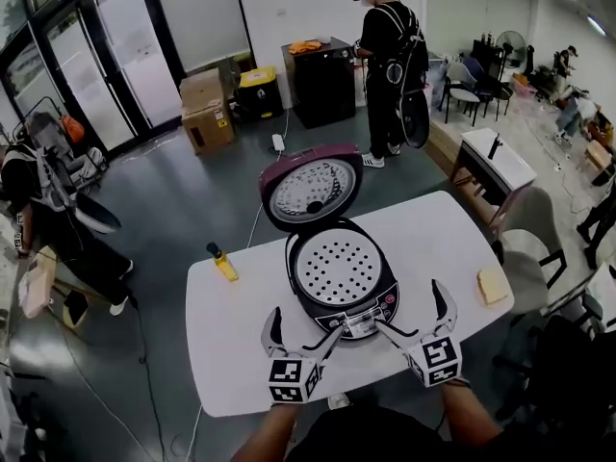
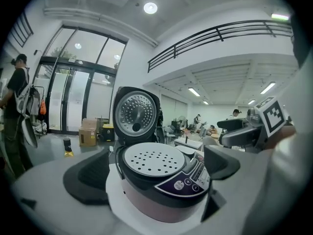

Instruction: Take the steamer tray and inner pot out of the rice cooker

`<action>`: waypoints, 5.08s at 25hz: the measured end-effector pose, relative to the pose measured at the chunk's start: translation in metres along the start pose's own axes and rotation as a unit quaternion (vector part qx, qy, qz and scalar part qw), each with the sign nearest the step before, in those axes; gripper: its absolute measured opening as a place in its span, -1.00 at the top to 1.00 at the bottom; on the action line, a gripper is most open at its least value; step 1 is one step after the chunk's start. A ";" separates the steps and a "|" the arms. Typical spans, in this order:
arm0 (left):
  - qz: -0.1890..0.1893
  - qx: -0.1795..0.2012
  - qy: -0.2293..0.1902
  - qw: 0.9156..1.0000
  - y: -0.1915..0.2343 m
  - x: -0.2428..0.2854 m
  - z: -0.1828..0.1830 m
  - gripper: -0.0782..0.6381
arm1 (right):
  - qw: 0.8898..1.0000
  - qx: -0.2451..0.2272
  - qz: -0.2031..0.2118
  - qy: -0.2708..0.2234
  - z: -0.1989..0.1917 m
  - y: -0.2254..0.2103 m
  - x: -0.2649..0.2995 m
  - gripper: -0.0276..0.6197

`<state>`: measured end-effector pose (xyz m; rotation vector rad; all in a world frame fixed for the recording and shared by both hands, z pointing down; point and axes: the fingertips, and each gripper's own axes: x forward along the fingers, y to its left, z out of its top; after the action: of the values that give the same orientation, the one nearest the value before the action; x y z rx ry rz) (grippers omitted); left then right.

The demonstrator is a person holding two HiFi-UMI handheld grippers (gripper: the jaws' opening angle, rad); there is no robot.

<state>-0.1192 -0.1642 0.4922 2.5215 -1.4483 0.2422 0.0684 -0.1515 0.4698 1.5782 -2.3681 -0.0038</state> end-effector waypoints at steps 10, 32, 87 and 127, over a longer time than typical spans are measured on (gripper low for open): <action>0.025 0.058 0.020 0.998 0.050 0.047 0.027 -0.87 | 0.999 -0.018 0.030 0.002 0.024 -0.029 0.066 -0.91; 0.080 0.137 0.271 0.949 0.121 0.164 -0.034 -0.68 | 0.947 -0.196 0.201 0.159 -0.046 -0.042 0.248 -0.89; 0.194 0.220 0.209 0.933 0.096 0.069 0.066 0.54 | 0.930 -0.304 0.207 0.027 0.073 0.002 0.202 0.67; 0.227 0.069 0.301 0.923 0.278 -0.224 -0.174 0.57 | 0.865 -0.363 0.323 0.125 -0.058 0.404 0.192 0.66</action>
<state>-0.4768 -0.0666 0.6343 1.8814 -1.7337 1.1180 -0.3498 -0.1545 0.6376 0.3874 -2.1722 -0.4592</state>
